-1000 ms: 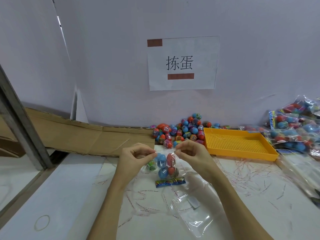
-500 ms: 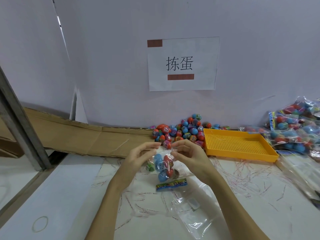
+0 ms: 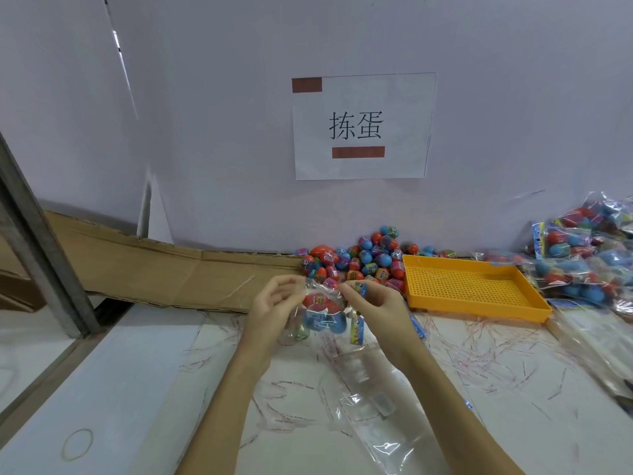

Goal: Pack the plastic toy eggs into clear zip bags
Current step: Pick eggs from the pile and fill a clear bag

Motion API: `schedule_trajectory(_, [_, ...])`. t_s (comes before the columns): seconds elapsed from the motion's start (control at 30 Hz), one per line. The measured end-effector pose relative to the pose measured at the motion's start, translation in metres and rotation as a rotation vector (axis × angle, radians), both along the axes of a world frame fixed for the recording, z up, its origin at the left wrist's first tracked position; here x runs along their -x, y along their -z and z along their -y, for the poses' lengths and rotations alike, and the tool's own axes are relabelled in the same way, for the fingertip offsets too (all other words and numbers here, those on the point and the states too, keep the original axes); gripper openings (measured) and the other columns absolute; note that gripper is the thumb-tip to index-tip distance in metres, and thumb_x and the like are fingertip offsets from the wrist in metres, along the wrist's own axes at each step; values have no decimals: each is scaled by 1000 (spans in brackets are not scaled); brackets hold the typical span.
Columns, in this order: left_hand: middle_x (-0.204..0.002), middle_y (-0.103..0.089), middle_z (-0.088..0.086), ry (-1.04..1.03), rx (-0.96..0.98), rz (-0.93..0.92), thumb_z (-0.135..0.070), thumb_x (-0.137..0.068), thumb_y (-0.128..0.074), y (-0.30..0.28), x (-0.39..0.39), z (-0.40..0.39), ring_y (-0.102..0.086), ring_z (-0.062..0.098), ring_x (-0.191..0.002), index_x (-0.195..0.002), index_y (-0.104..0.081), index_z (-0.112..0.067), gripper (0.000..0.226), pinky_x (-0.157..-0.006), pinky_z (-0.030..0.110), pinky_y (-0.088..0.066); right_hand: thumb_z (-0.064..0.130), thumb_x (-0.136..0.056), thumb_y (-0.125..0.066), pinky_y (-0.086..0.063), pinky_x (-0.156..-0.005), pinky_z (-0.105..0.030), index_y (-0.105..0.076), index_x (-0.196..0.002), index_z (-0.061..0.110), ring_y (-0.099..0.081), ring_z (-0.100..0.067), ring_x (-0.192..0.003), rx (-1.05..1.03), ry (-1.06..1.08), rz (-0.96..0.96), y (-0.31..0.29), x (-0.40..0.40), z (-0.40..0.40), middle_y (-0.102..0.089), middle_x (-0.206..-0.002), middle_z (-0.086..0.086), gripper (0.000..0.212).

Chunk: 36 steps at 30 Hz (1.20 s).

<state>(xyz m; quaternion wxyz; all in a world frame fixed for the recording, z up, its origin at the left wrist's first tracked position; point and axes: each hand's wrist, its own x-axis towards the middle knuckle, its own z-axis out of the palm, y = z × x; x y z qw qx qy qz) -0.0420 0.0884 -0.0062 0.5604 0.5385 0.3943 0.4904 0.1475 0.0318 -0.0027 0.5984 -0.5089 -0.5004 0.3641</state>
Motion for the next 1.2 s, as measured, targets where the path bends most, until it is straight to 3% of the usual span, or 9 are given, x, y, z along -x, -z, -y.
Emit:
schedule_trajectory(0.13, [-92,-78,0,44,-13,-63,-33,-93,-73,0,-1,3,-75,12,-83,-91,-79,-23,12,-67,20,-57,30,-99,-64,-61,-82,-34,-75,-92,7,-75,-26,-89,16,-6,-68,0,-2,1,-77,-88,-11,27])
schedule_trajectory(0.33, [-89,-79,3,-56,40,-28,-27,-93,-75,2,-2,1,-72,11,-77,-94,-83,-18,12,-67,21,-57,21,-99,-66,-59,-72,-21,-83,-85,19,-72,-8,-79,-25,177,-122,-1,4,-1,-78,-86,-4,22])
schedule_trajectory(0.53, [-84,-77,3,-85,5,-49,-34,-93,-74,1,-5,5,-69,10,-74,-92,-81,-16,20,-68,20,-54,23,-100,-64,-60,-83,-47,-78,-87,8,-71,-37,-91,-25,224,-153,2,9,-4,-76,-87,-15,24])
schedule_trajectory(0.67, [-87,-76,5,-48,-5,-81,-40,-92,-73,2,-5,4,-69,12,-77,-90,-78,-15,25,-70,23,-53,22,-99,-66,-60,-67,-22,-77,-89,3,-73,-17,-80,-9,203,-149,2,8,-3,-76,-87,-15,25])
schedule_trajectory(0.73, [-85,-75,4,-53,-19,-93,-40,-93,-73,3,-6,3,-68,13,-77,-89,-77,-15,26,-71,24,-54,21,-98,-66,-57,-65,-18,-77,-89,1,-74,-12,-80,-14,186,-164,2,8,-3,-76,-87,-16,24])
schedule_trajectory(0.9, [-79,-70,4,-64,-20,-75,-36,-96,-71,7,-5,1,-66,20,-78,-84,-70,-11,28,-75,32,-59,27,-98,-66,-62,-83,-49,-76,-91,2,-69,-41,-92,-19,177,-111,0,9,-2,-70,-92,-28,28])
schedule_trajectory(1.0, [-81,-72,0,3,6,-27,-49,-90,-69,4,-3,2,-68,14,-76,-89,-74,-13,37,-68,24,-57,25,-99,-65,-58,-87,-57,-76,-90,2,-66,-46,-94,-22,171,-91,1,11,-1,-68,-92,-30,28])
schedule_trajectory(1.07, [-90,-77,-2,65,32,-52,-56,-84,-70,3,-4,3,-72,12,-83,-97,-78,-18,41,-74,26,-59,23,-100,-64,-61,-83,-52,-77,-91,3,-70,-41,-92,-13,155,-97,1,11,-2,-72,-90,-25,25])
schedule_trajectory(1.2, [-90,-78,9,78,68,-121,-45,-76,-82,4,-4,2,-73,22,-87,-86,-81,-23,24,-86,42,-60,22,-100,-64,-61,-68,-26,-79,-84,15,-76,-21,-78,-6,102,-87,2,12,-1,-76,-79,-6,23])
